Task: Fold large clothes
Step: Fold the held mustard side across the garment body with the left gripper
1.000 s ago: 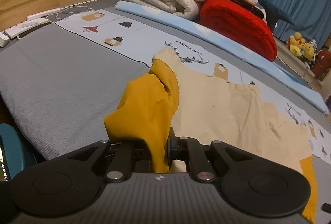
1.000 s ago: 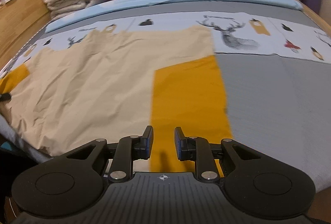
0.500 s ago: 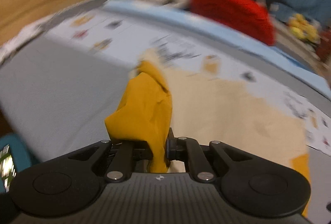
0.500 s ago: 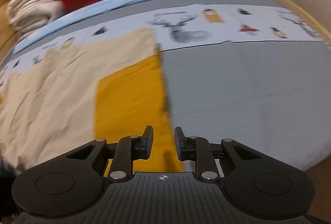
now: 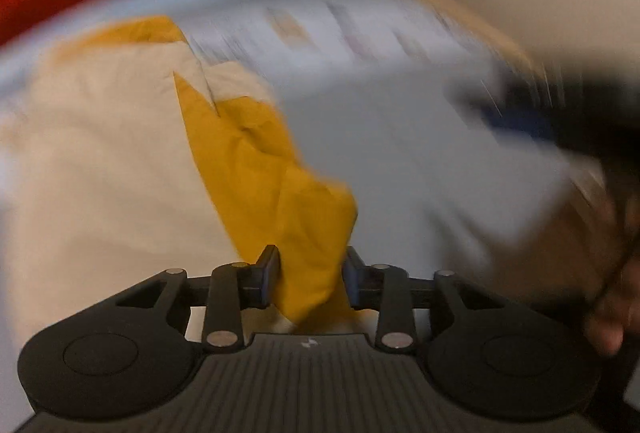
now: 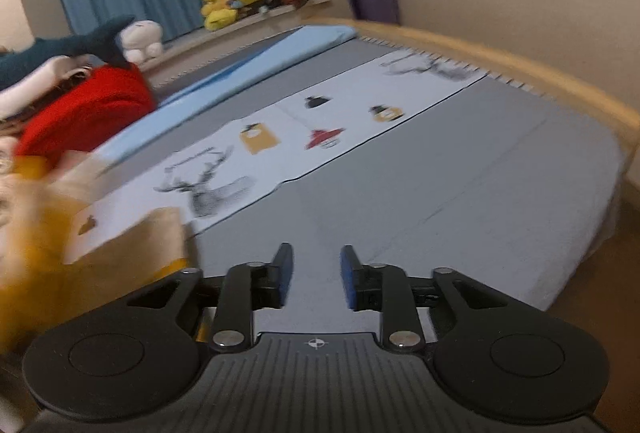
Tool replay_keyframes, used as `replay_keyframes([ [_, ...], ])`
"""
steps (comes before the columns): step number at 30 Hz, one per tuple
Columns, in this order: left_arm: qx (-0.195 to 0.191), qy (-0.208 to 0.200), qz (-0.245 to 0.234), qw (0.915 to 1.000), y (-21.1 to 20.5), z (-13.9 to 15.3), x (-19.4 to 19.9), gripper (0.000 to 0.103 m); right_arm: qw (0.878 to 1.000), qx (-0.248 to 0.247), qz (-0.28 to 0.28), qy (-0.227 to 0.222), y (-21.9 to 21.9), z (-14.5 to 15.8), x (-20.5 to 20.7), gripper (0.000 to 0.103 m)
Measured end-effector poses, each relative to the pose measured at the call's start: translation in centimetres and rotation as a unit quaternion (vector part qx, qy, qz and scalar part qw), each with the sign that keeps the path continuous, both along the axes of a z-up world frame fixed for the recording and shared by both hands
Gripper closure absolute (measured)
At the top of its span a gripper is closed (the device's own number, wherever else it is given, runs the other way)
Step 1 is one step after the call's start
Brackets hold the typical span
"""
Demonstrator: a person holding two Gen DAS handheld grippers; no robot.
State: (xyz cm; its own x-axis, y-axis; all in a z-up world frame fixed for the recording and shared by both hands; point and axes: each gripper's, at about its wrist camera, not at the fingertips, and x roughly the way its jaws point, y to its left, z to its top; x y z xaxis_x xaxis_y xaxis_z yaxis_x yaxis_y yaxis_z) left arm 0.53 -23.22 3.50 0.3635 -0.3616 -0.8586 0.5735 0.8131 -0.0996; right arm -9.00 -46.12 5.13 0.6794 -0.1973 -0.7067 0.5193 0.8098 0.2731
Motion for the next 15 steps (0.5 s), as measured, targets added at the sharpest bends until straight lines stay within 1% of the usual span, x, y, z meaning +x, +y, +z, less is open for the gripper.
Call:
replay_keyframes([
  [1, -0.009, 0.018, -0.005, 0.9998, 0.4, -0.4, -0.4, 0.065, 1.0, 0.021, 0.014, -0.007, 0.0, -0.2, 0.0, 0.061],
  [2, -0.024, 0.019, -0.003, 0.9995, 1.5, -0.1, -0.8, 0.065, 0.999, 0.041, 0.029, -0.01, 0.1, -0.5, 0.4, 0.057],
  [4, -0.054, 0.016, 0.003, 0.9984, 4.4, 1.1, -1.3, 0.064, 0.993, 0.096, 0.072, -0.008, 0.8, -1.4, 1.1, 0.055],
  [6, -0.065, 0.01, 0.014, 0.9978, 7.4, 2.6, -1.6, 0.064, 0.985, 0.138, 0.107, 0.006, 1.7, -2.3, 1.8, 0.054],
  [8, -0.05, -0.013, 0.031, 0.9982, 11.0, 4.3, -1.9, 0.064, 0.978, 0.161, 0.131, 0.037, 2.8, -3.6, 2.6, 0.051],
  [11, -0.031, -0.039, 0.062, 0.9968, 15.2, 6.5, -2.3, 0.064, 0.972, 0.168, 0.133, 0.092, 3.7, -5.6, 3.5, 0.051],
  [13, -0.03, -0.045, 0.087, 0.9947, 18.0, 7.6, -2.3, 0.064, 0.968, 0.183, 0.127, 0.113, 3.9, -6.8, 3.7, 0.051],
  [15, -0.027, -0.048, 0.104, 0.9931, 19.1, 8.6, -1.9, 0.063, 0.965, 0.194, 0.125, 0.124, 4.2, -7.7, 3.8, 0.051],
])
